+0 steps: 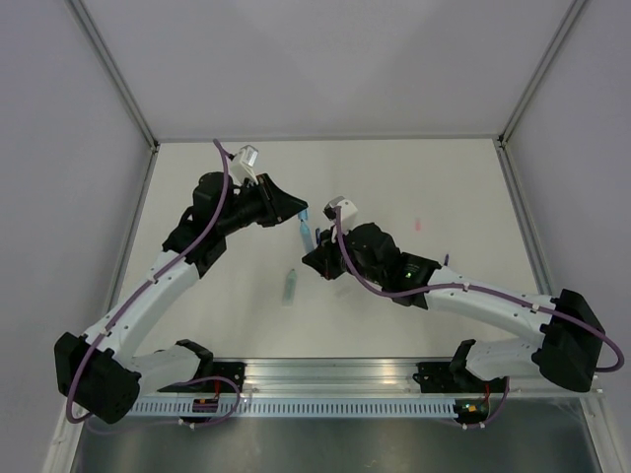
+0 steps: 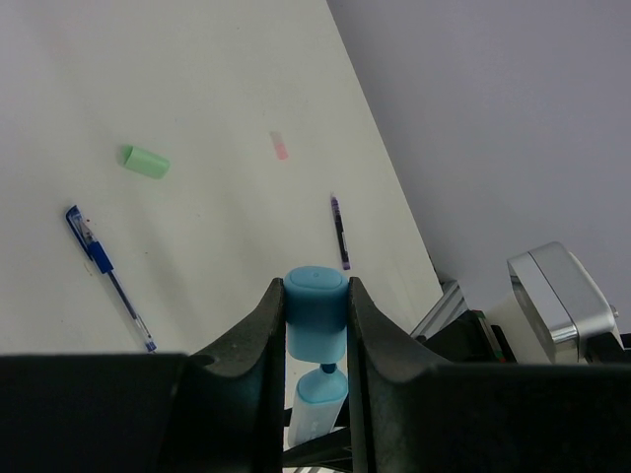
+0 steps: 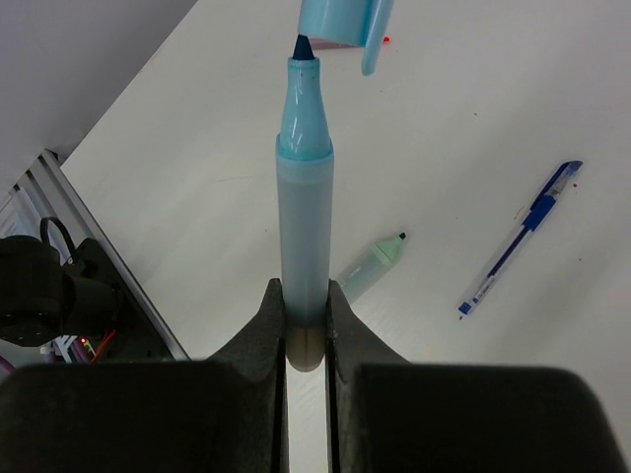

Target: Insert the pens into the pen caps

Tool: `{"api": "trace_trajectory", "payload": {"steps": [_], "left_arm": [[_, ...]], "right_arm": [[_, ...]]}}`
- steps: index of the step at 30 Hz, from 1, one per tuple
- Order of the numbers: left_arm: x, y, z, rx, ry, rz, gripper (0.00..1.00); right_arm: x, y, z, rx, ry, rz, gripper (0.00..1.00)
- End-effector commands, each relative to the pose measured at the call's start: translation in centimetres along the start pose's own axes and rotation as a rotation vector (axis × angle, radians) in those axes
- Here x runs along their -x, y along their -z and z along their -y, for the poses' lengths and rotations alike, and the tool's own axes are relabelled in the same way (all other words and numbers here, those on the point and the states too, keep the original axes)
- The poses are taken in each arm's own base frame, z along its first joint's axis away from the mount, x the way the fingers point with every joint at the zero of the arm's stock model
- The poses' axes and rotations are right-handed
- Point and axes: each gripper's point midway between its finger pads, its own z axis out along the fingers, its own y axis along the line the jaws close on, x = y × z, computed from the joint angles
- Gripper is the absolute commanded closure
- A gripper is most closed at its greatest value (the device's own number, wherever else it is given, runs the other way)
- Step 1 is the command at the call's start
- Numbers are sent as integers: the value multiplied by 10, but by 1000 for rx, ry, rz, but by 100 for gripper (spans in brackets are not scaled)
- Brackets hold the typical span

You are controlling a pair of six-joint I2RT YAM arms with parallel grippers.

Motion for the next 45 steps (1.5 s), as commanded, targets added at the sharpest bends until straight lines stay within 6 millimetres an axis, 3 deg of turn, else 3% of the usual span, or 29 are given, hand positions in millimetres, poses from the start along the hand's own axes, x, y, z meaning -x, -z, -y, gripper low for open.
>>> {"api": "trace_trajectory", "payload": {"steps": [1, 14, 24, 36, 40, 42, 43, 45], "left_arm": [[-5, 4, 3, -22, -37, -4, 98], [-11, 14, -10, 32, -75, 12, 98], [-19, 18, -7, 12, -94, -12, 98], [-38, 15, -28, 96, -58, -79, 96], [-39, 17, -17, 46, -52, -88, 81], [-39, 19, -5, -17, -58, -89, 71], [-38, 20, 0, -44, -60, -83, 66], [-35, 27, 15, -108, -72, -70, 52]], "right_arm": [[45, -4, -9, -14, -12, 117, 100], [66, -11, -2, -90, -27, 152, 100], [88, -11, -10, -89, -6, 176, 100], [89, -20, -4, -139, 31, 142, 100], [86, -20, -8, -109, 55, 126, 100], [68, -20, -9, -70, 59, 91, 100], [72, -16, -17, -28, 52, 116, 100], [57, -14, -28, 57, 56, 85, 100]]}}
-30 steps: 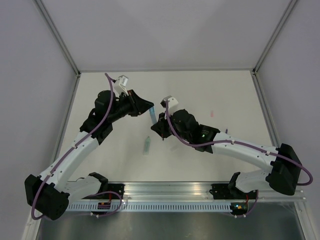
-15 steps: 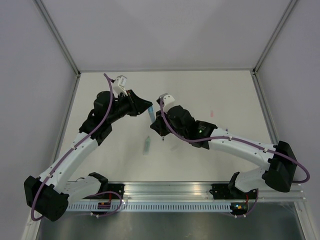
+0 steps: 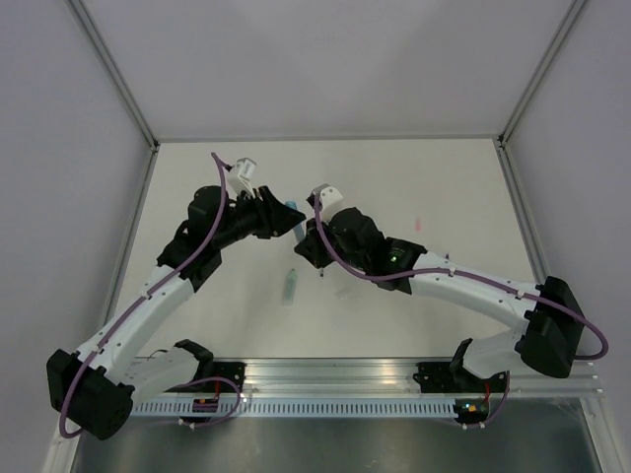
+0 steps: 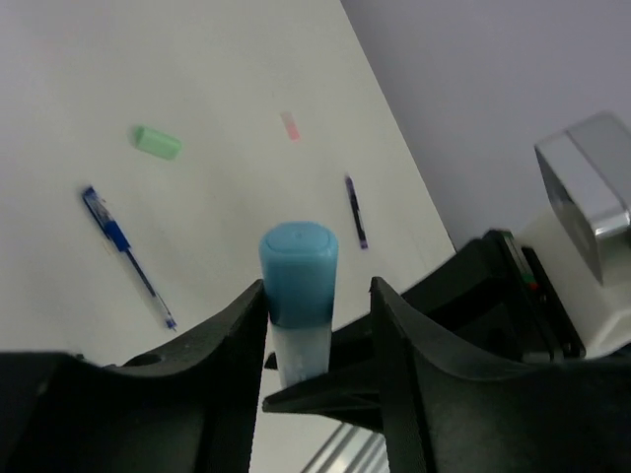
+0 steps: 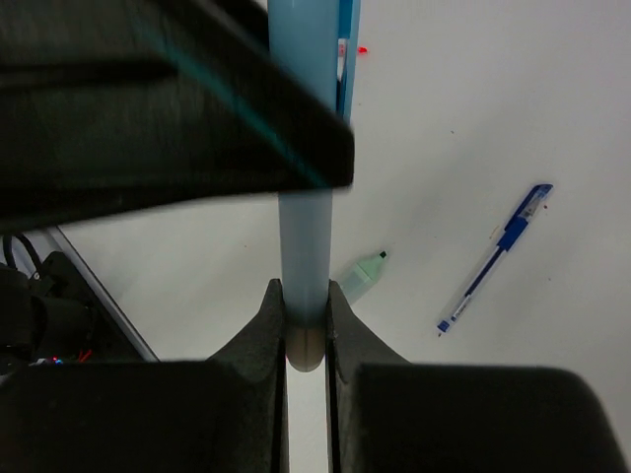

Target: Insert the pens into the pen caps

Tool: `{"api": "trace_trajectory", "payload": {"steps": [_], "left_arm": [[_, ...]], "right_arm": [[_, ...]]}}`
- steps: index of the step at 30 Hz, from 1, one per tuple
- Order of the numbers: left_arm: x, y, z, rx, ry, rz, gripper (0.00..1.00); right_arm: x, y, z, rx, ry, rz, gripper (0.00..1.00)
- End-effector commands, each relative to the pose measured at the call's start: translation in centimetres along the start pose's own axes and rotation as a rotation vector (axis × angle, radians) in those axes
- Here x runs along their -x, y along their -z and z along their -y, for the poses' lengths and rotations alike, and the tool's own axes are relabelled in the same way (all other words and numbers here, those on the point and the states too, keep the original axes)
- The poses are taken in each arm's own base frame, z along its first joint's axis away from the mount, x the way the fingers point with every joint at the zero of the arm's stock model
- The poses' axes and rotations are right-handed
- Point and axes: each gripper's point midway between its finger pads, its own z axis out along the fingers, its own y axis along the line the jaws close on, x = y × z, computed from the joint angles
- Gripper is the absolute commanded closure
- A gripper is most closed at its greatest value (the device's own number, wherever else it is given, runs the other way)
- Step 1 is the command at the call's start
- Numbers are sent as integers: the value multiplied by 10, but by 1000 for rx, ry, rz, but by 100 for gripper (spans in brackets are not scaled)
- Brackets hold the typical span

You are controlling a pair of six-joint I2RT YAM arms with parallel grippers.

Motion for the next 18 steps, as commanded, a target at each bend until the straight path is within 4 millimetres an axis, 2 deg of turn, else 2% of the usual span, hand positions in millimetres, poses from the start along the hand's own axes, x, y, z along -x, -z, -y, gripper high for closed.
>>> {"api": "trace_trajectory", "payload": {"steps": [1, 3, 5, 6, 8, 12, 15, 18], "left_arm": [[-25, 17, 31, -158, -7, -105, 48], [-21, 25, 41, -189, -23, -89, 38], [-18, 30, 47, -211, -34, -83, 31], [-16, 35, 54, -237, -47, -81, 29], [-15, 39, 60, -256, -60, -83, 25], [-14, 47, 71, -313, -85, -85, 23], [-16, 53, 84, -392, -104, -95, 23], [-14, 61, 98, -479, -130, -75, 23]], "right_arm": [[39, 16, -28, 156, -2, 153, 100], [29, 20, -30, 186, 5, 134, 100], [30, 29, -32, 203, 4, 145, 100], [25, 31, -33, 218, 6, 136, 100], [28, 40, -37, 249, 0, 151, 100], [13, 52, -45, 322, -9, 126, 100], [10, 70, -58, 410, -16, 127, 100], [2, 78, -63, 456, -30, 112, 100]]}}
